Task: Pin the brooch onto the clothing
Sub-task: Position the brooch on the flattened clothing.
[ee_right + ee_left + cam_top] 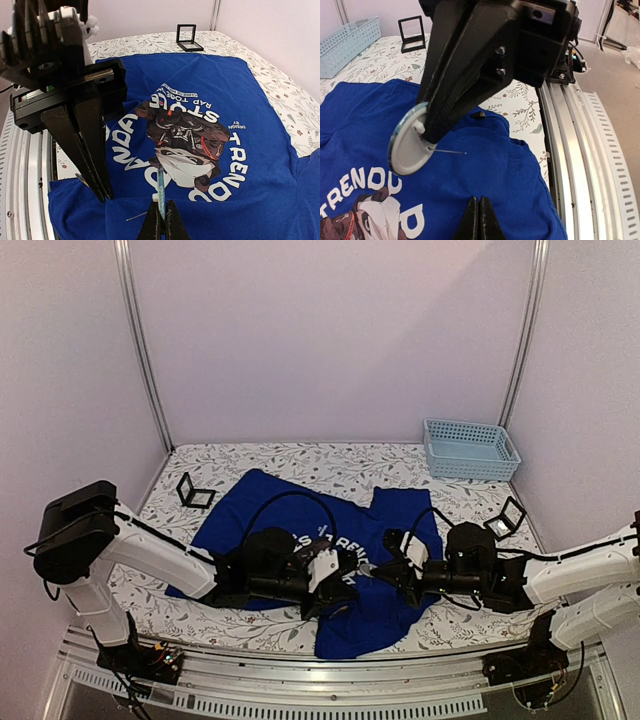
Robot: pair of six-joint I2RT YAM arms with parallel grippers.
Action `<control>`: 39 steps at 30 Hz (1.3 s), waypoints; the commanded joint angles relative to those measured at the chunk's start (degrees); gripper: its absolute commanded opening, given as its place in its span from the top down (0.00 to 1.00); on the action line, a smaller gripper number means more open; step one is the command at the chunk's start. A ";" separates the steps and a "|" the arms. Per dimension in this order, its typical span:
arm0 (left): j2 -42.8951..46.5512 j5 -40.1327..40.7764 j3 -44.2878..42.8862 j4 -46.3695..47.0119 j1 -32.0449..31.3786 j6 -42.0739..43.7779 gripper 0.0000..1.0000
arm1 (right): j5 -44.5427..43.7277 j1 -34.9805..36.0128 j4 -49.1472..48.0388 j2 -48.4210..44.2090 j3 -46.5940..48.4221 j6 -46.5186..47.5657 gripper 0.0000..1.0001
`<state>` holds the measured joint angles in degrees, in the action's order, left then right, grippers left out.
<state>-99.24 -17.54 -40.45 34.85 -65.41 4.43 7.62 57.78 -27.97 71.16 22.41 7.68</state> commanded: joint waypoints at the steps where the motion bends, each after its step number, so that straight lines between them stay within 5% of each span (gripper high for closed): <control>1: 1.42 -0.74 -0.91 1.72 -1.24 0.76 1.00 | -1.39 0.58 -1.35 3.36 0.90 -1.82 1.00; 26: 1.15 2.42 -0.16 1.36 -1.31 0.85 1.00 | 14.11 0.43 6.84 6.49 7.05 -10.43 1.00; 39: 0.45 9.24 -0.99 -0.55 -1.30 -1.01 0.98 | 31.43 -6.27 13.11 12.54 10.55 -21.49 1.00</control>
<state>-99.22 -12.71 -40.40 34.22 -66.39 4.43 29.47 52.90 -16.64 82.21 31.18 -8.38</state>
